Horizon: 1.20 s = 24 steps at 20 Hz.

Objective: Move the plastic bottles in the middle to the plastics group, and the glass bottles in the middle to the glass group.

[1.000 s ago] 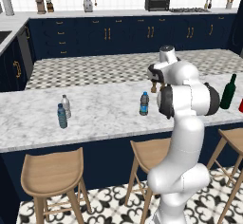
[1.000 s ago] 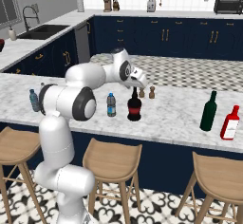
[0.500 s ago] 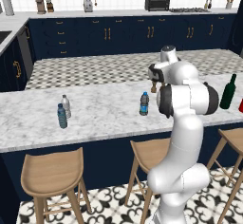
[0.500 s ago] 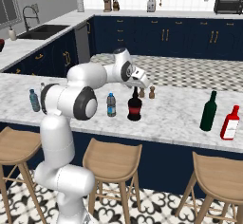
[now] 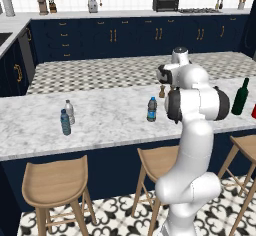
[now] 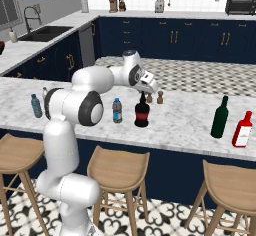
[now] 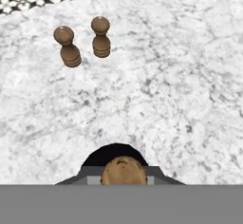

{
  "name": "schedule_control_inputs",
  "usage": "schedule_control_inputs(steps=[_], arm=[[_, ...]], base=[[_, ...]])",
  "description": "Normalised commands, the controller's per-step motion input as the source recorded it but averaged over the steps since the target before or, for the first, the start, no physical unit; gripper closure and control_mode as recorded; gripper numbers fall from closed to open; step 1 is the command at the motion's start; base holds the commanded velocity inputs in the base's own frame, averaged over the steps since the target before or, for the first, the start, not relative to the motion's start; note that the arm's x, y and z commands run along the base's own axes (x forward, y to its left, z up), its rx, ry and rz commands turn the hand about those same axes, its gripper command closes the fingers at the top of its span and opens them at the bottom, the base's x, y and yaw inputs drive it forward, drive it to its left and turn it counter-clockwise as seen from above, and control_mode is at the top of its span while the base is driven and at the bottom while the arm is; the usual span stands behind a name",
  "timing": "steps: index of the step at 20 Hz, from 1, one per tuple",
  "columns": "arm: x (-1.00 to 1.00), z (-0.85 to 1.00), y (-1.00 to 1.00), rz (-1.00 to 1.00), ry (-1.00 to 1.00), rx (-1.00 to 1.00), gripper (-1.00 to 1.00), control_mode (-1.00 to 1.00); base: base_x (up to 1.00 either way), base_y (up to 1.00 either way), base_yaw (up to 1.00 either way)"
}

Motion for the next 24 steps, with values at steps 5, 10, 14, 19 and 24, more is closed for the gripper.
schedule_control_inputs(steps=[5,10,14,19,24], arm=[[-0.10,-0.05,-0.15,0.14,-0.10,0.12,1.00,-1.00],[-0.47,0.07,-0.35,0.08,-0.13,0.04,1.00,-1.00],[-0.58,0.24,-0.55,0.00,-0.13,-0.03,1.00,-1.00],[-0.26,0.24,-0.60,0.00,-0.02,-0.12,1.00,-1.00],[-0.19,0.12,-0.71,0.00,-0.02,-0.13,1.00,-1.00]], base=[[0.00,0.00,0.00],[0.00,0.00,0.00],[0.00,0.00,0.00],[0.00,0.00,0.00],[0.00,0.00,0.00]])
